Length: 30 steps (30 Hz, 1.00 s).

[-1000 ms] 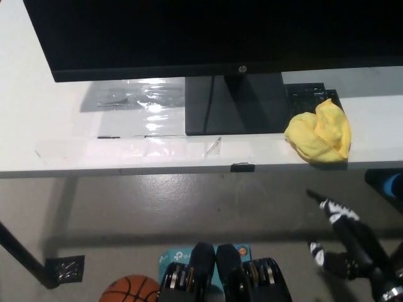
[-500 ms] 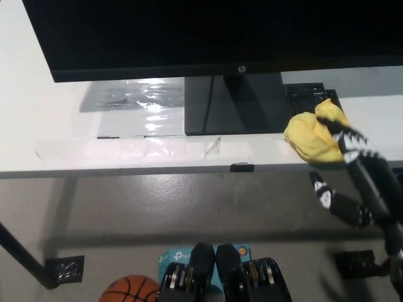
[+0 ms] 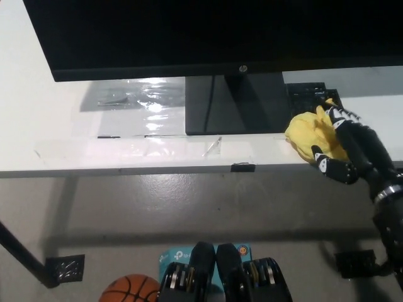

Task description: The robot uses its right hand to pick up the cloth kept in the middle of the desk and use it to wipe the monitor in the middle of the desk by swiping its screen twice

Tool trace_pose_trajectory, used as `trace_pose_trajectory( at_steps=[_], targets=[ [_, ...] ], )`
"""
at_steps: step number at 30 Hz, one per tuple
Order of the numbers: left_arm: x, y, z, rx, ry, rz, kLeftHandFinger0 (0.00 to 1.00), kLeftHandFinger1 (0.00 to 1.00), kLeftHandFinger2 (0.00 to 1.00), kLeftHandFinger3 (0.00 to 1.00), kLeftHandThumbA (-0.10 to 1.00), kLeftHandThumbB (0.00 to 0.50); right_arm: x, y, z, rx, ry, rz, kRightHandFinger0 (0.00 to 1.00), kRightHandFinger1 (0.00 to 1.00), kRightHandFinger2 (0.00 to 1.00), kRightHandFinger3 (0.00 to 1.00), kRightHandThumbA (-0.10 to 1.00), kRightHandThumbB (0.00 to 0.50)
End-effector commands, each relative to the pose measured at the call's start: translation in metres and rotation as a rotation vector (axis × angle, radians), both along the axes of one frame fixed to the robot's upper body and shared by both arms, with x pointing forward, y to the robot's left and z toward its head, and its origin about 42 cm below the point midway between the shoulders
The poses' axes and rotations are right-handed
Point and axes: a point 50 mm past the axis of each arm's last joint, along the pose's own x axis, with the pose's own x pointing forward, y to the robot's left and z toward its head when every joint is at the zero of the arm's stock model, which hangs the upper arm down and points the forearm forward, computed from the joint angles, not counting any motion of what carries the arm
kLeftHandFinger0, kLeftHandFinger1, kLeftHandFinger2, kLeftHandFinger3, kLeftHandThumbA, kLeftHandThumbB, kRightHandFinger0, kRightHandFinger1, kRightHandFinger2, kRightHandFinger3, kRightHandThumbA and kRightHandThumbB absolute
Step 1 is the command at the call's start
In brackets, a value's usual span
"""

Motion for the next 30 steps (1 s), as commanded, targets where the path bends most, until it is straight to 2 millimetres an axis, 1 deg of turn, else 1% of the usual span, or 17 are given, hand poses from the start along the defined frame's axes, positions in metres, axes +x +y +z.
trace_pose_trajectory(
  at_steps=[1,10,13,15,16,17,19,20,21,22,23,24,25,26,27,28,30],
  targets=[
    [-0.004,0.01,0.011,0.027,0.016,-0.014,0.71,0.7,0.81,1.0,0.09,0.063,0.021,0.001,0.007,0.01,-0.003,0.015,1.0,1.0,1.0,1.0,0.44,0.361],
    [-0.005,0.01,0.011,0.032,0.019,-0.009,0.74,0.71,0.83,1.0,0.11,0.065,0.029,0.0,-0.011,0.041,0.036,0.007,1.0,1.0,1.0,1.0,0.41,0.308],
    [-0.004,0.011,0.01,0.029,0.026,-0.004,0.73,0.71,0.83,1.0,0.12,0.066,0.03,0.0,-0.006,0.073,0.033,0.015,1.0,1.0,1.0,1.0,0.46,0.166],
    [-0.006,0.014,0.015,0.04,0.01,0.001,0.72,0.71,0.82,0.99,0.14,0.063,0.038,0.007,-0.003,0.082,0.026,0.033,1.0,1.0,1.0,1.0,0.52,0.043],
    [-0.007,0.014,0.016,0.04,0.009,0.001,0.72,0.71,0.82,1.0,0.14,0.061,0.038,0.007,-0.002,0.08,0.025,0.034,1.0,1.0,1.0,1.0,0.56,0.033],
    [-0.009,0.014,0.014,0.036,0.004,0.001,0.72,0.71,0.82,0.99,0.15,0.059,0.038,0.009,-0.001,0.052,-0.01,0.06,0.94,1.0,1.0,1.0,0.46,0.0],
    [-0.009,0.014,0.013,0.034,0.002,0.0,0.72,0.7,0.82,0.98,0.16,0.062,0.039,0.009,0.0,0.047,-0.013,0.07,0.74,0.86,1.0,1.0,0.47,0.0],
    [-0.01,0.014,0.013,0.026,0.005,0.004,0.72,0.71,0.82,0.98,0.18,0.057,0.042,0.01,0.0,0.04,-0.034,0.085,0.51,0.61,0.81,1.0,0.42,0.0],
    [-0.011,0.014,0.013,0.023,0.005,0.007,0.72,0.71,0.82,0.98,0.19,0.056,0.042,0.011,-0.001,0.024,-0.04,0.091,0.42,0.52,0.75,1.0,0.41,0.0],
    [-0.01,0.015,0.012,0.024,0.007,0.009,0.72,0.72,0.84,0.98,0.2,0.055,0.043,0.013,0.001,0.006,-0.04,0.1,0.39,0.49,0.71,1.0,0.44,0.0],
    [-0.01,0.015,0.012,0.024,0.004,0.005,0.72,0.72,0.84,0.98,0.21,0.049,0.044,0.014,0.002,-0.012,-0.061,0.111,0.26,0.34,0.58,1.0,0.43,0.0],
    [-0.01,0.016,0.011,0.026,0.004,0.001,0.73,0.73,0.84,0.99,0.24,0.05,0.045,0.016,0.003,-0.04,-0.083,0.12,0.04,0.08,0.32,1.0,0.37,0.0],
    [-0.01,0.017,0.009,0.029,0.006,-0.002,0.73,0.73,0.85,0.99,0.26,0.047,0.046,0.019,0.005,-0.07,-0.104,0.126,0.0,0.02,0.23,1.0,0.34,0.0],
    [-0.01,0.016,0.011,0.022,0.0,0.0,0.73,0.73,0.85,0.98,0.29,0.047,0.048,0.021,0.005,-0.091,-0.112,0.124,0.0,0.0,0.14,1.0,0.21,0.0],
    [-0.01,0.015,0.012,0.021,-0.008,-0.002,0.72,0.72,0.84,0.97,0.3,0.045,0.05,0.024,0.006,-0.111,-0.121,0.122,0.0,0.0,0.1,0.92,-0.06,0.0],
    [-0.01,0.015,0.012,0.021,-0.011,-0.004,0.72,0.72,0.83,0.97,0.3,0.045,0.05,0.024,0.006,-0.117,-0.123,0.122,0.0,0.06,0.14,0.85,-0.1,0.0],
    [-0.012,0.016,0.014,0.02,-0.009,-0.002,0.71,0.72,0.82,0.98,0.33,0.06,0.05,0.029,0.006,-0.176,-0.13,0.107,0.0,0.15,0.21,0.42,-0.1,0.0]
  ],
)
